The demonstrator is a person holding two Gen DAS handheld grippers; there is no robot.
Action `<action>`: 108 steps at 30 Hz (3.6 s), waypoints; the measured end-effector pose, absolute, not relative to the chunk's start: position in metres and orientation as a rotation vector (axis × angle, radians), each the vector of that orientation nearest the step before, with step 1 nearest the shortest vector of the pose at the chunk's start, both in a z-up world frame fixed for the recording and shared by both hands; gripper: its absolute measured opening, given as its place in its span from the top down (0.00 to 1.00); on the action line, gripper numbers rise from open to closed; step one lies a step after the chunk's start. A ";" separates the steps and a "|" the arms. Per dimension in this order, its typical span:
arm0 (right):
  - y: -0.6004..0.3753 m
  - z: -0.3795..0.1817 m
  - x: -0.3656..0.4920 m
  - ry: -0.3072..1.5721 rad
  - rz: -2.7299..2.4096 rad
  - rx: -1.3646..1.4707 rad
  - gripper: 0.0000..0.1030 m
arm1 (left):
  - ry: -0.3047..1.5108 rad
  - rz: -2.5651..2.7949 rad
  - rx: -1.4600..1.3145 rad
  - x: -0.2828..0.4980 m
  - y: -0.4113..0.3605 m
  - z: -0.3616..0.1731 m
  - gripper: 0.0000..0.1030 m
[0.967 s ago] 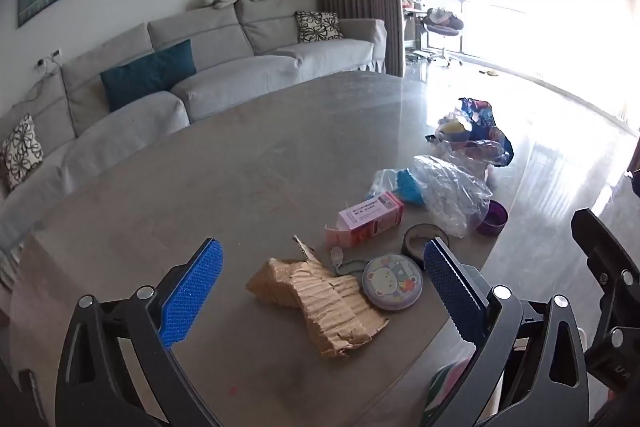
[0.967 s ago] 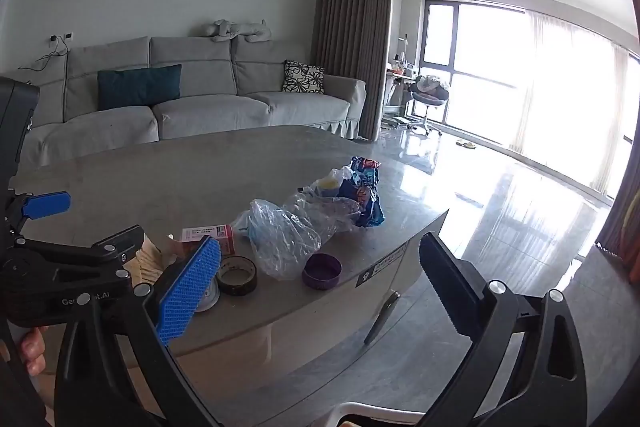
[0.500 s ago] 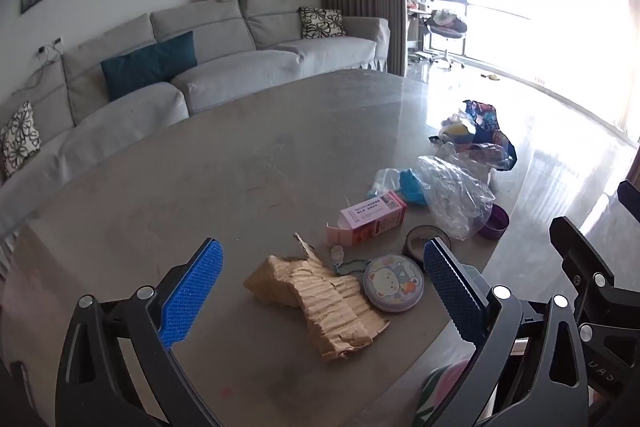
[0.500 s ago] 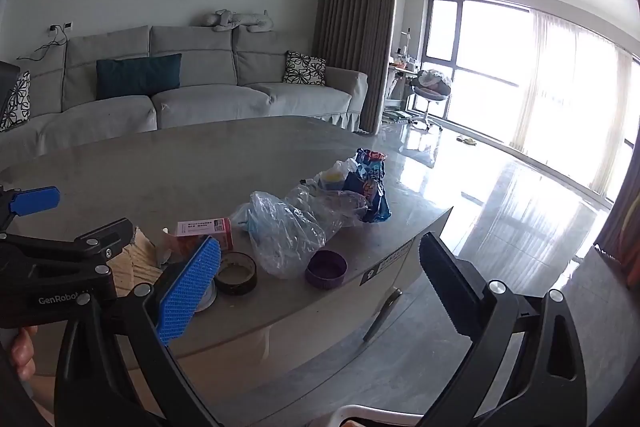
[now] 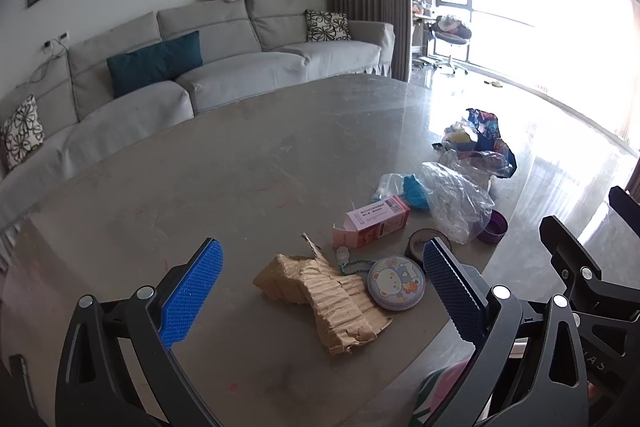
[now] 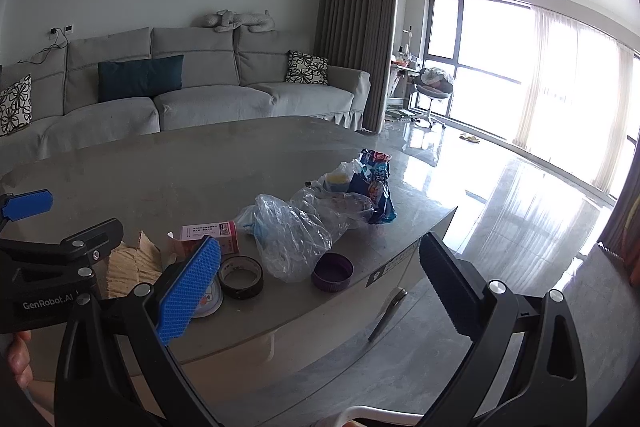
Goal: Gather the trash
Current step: 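Reach the left gripper to the crumpled brown cardboard and grasp it, then grasp the black tape roll with the right gripper while the left holds cardboard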
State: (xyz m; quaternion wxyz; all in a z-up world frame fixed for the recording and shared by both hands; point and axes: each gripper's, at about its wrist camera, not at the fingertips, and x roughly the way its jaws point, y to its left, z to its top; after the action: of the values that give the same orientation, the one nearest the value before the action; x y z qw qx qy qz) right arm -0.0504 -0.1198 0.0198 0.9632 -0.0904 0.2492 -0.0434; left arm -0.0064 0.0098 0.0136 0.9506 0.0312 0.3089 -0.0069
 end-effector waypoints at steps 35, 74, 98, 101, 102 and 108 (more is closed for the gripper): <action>-0.116 -0.019 -0.010 0.568 -0.085 -0.199 0.04 | 0.883 0.170 0.001 0.051 0.026 -0.072 0.03; -0.074 -0.066 0.013 0.630 -0.031 -0.150 0.04 | 0.660 0.159 0.001 0.013 0.070 -0.012 0.70; -0.077 -0.088 0.040 0.775 -0.106 0.011 0.48 | 0.663 0.142 -0.010 0.011 0.071 -0.011 0.69; -0.076 -0.087 0.040 0.779 -0.094 0.018 0.50 | 0.659 0.142 -0.009 0.010 0.072 -0.010 0.69; -0.078 -0.087 0.040 0.779 -0.091 0.026 0.50 | 0.658 0.141 -0.010 0.011 0.072 -0.009 0.69; -0.075 -0.068 0.027 0.731 -0.061 0.019 0.50 | 0.649 0.150 -0.011 0.010 0.072 -0.007 0.69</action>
State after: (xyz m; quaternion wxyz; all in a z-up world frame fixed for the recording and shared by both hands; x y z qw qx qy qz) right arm 0.0273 -0.0746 -0.0682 0.9334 0.0095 0.3576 -0.0299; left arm 0.0105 0.0716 -0.0073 0.9451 -0.0052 0.3185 0.0734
